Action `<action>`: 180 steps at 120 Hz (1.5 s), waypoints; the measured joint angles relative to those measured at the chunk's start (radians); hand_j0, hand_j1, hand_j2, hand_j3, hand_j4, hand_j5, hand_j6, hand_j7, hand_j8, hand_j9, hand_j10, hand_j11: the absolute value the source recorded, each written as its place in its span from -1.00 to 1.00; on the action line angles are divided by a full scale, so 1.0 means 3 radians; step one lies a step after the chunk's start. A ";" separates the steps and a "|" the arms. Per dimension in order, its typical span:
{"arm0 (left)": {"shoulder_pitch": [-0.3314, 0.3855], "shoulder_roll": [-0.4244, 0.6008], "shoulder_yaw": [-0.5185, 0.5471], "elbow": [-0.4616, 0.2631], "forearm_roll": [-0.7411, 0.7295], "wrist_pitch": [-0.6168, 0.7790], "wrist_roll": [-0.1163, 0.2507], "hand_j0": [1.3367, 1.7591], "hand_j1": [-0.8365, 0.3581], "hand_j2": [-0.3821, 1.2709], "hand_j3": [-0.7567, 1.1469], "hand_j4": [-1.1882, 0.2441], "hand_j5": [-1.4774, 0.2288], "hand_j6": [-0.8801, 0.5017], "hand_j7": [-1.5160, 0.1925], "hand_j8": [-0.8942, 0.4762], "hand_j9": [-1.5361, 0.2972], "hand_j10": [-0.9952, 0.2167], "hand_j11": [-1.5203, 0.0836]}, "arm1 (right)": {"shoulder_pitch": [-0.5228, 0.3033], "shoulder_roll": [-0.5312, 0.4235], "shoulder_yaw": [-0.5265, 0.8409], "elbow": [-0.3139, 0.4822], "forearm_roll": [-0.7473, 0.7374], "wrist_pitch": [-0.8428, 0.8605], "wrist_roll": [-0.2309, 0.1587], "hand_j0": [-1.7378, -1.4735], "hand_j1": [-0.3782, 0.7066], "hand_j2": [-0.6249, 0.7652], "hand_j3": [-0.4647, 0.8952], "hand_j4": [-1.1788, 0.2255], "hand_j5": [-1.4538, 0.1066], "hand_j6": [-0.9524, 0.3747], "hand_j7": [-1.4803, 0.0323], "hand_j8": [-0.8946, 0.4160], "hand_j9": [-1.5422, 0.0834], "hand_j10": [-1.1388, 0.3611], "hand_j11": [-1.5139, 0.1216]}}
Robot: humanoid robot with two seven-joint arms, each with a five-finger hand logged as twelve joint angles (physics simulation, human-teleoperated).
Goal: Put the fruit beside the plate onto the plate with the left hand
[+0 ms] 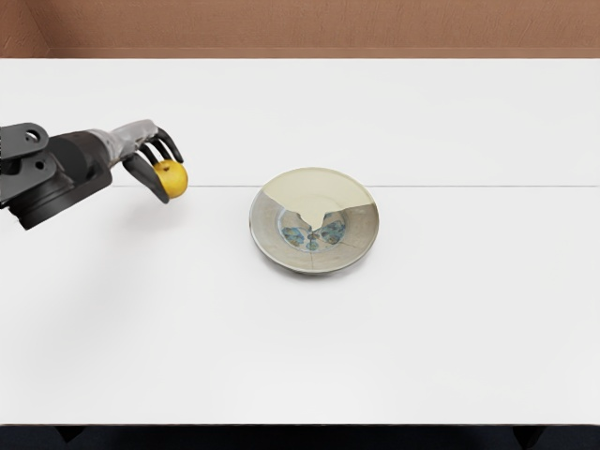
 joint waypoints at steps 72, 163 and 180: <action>0.0000 -0.0443 -0.0318 0.0026 -0.0019 -0.0135 0.0039 0.52 -0.07 -0.04 -0.20 -0.15 -0.27 -0.33 -0.22 -0.40 -0.23 -0.40 -0.14 | -0.0001 0.0000 0.0000 0.0000 0.0000 0.0000 0.0000 -0.40 -0.95 -0.10 -0.32 0.68 0.86 0.43 0.96 0.36 0.90 0.52 0.85; -0.0016 -0.0914 -0.0423 0.0107 -0.0093 -0.0214 0.0056 0.52 -0.08 0.02 -0.20 -0.20 -0.30 -0.36 -0.23 -0.41 -0.26 -0.43 -0.18 | -0.0001 0.0000 0.0000 0.0000 0.0000 -0.0001 0.0000 -0.40 -0.95 -0.10 -0.32 0.68 0.86 0.43 0.96 0.36 0.90 0.52 0.85; 0.0030 -0.1013 -0.0404 0.0148 -0.0094 -0.0214 0.0056 0.52 -0.08 0.02 -0.20 -0.19 -0.31 -0.34 -0.24 -0.40 -0.27 -0.44 -0.18 | 0.0000 0.0000 0.0000 0.0000 0.0000 -0.0001 0.0000 -0.40 -0.95 -0.10 -0.32 0.68 0.86 0.43 0.96 0.36 0.90 0.52 0.85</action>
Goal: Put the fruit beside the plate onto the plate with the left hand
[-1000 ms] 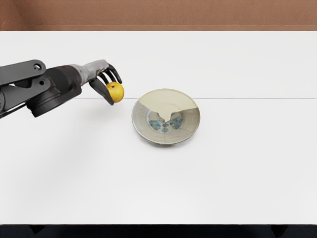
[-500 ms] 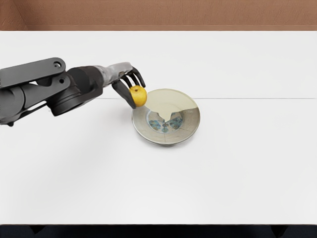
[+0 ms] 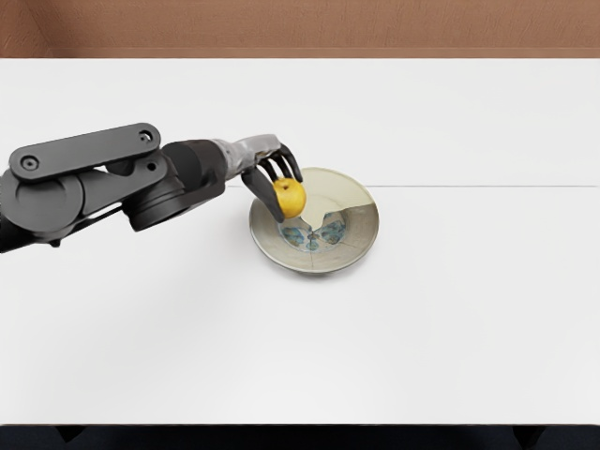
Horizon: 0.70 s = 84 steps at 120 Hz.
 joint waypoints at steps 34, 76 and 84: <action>0.0087 -0.0072 0.0066 0.0064 -0.0025 -0.0045 -0.0002 0.51 -0.07 -0.01 -0.20 -0.18 -0.31 -0.33 -0.25 -0.39 -0.27 -0.44 -0.19 | 0.0001 0.0000 0.0000 0.0000 0.0000 0.0000 0.0000 -0.40 -0.95 -0.10 -0.32 0.68 0.86 0.43 0.96 0.36 0.90 0.52 0.85; 0.0083 -0.0090 0.0094 0.0107 -0.0061 -0.0088 -0.0025 0.52 0.24 -0.29 -0.20 0.10 0.08 -0.20 0.13 -0.22 0.07 -0.05 0.21 | 0.0000 0.0000 0.0000 0.0000 0.0000 0.0001 0.0000 -0.40 -0.95 -0.10 -0.32 0.68 0.86 0.43 0.96 0.36 0.90 0.52 0.85; 0.0074 -0.0095 0.0094 0.0109 -0.0061 -0.0088 -0.0030 0.52 0.36 -0.35 -0.20 0.19 0.19 -0.14 0.24 -0.14 0.18 0.07 0.32 | 0.0000 0.0000 0.0000 0.0000 0.0000 0.0001 0.0000 -0.40 -0.95 -0.10 -0.32 0.68 0.86 0.43 0.96 0.36 0.90 0.52 0.85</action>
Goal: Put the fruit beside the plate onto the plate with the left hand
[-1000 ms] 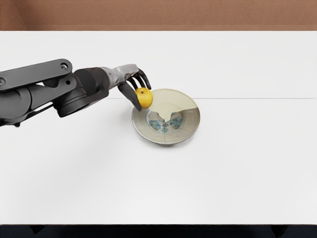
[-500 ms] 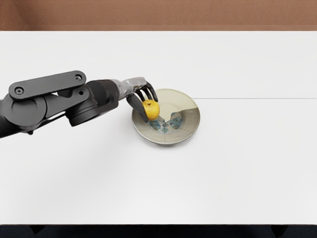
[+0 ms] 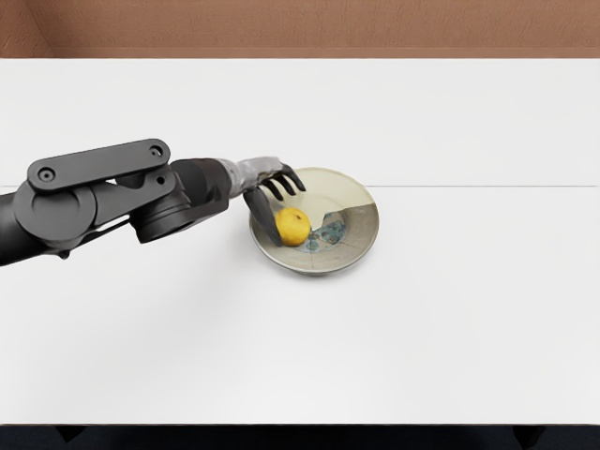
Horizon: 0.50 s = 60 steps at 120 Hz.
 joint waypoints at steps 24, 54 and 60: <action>-0.0182 -0.0036 0.0000 0.0001 -0.0004 -0.0003 -0.0005 0.52 0.54 -0.44 -0.20 0.34 0.37 -0.03 0.42 -0.01 0.34 0.25 0.51 | -0.0001 0.0000 0.0000 0.0000 0.0000 -0.0001 0.0000 -0.40 -0.95 -0.10 -0.32 0.68 0.86 0.43 0.96 0.36 0.90 0.52 0.85; -0.0370 0.0236 -0.0003 -0.0016 -0.0382 -0.0010 -0.0010 0.52 0.79 -0.50 -0.20 0.52 0.58 0.14 0.62 0.16 0.53 0.47 0.73 | 0.0000 0.0000 0.0001 0.0000 0.0000 -0.0001 0.0000 -0.40 -0.95 -0.10 -0.32 0.68 0.86 0.43 0.96 0.36 0.90 0.52 0.85; -0.0370 0.0431 -0.0006 -0.0021 -0.0553 -0.0041 -0.0010 0.52 0.83 -0.51 -0.20 0.55 0.61 0.16 0.65 0.19 0.56 0.51 0.77 | 0.0000 0.0000 0.0000 0.0000 0.0000 -0.0001 0.0000 -0.40 -0.95 -0.10 -0.32 0.68 0.86 0.43 0.96 0.36 0.90 0.52 0.85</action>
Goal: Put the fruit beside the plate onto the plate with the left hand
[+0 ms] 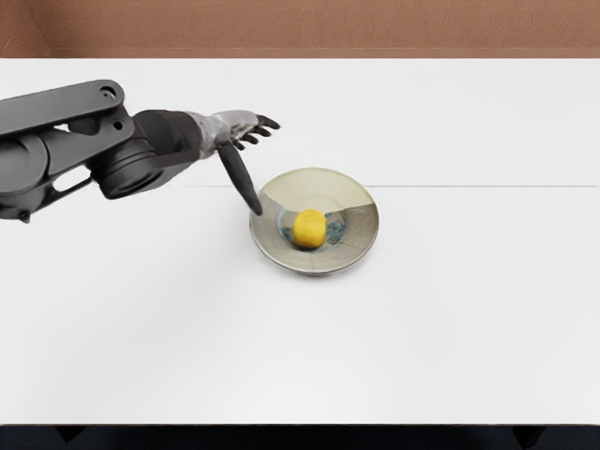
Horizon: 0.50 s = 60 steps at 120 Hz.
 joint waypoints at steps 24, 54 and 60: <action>0.0090 0.0894 -0.0005 -0.0004 -0.1109 -0.0059 0.0008 0.52 0.93 -0.53 -0.20 0.62 0.69 0.23 0.73 0.26 0.63 0.59 0.85 | 0.0000 0.0000 0.0000 0.0000 0.0000 0.0000 0.0000 -0.40 -0.95 -0.10 -0.32 0.68 0.86 0.43 0.96 0.36 0.90 0.52 0.85; 0.0285 0.1332 -0.0004 -0.0028 -0.1885 -0.0088 0.0002 0.52 0.97 -0.53 -0.20 0.65 0.72 0.26 0.76 0.29 0.66 0.63 0.88 | -0.0001 0.0000 0.0000 0.0000 0.0000 0.0000 0.0000 -0.40 -0.95 -0.10 -0.32 0.68 0.86 0.43 0.96 0.36 0.90 0.52 0.85; 0.0310 0.1365 -0.0003 -0.0032 -0.1933 -0.0119 0.0001 0.52 0.97 -0.54 -0.20 0.65 0.72 0.26 0.76 0.29 0.67 0.63 0.88 | -0.0001 0.0000 0.0000 0.0000 0.0000 0.0000 0.0000 -0.40 -0.95 -0.10 -0.32 0.68 0.86 0.43 0.96 0.36 0.90 0.52 0.85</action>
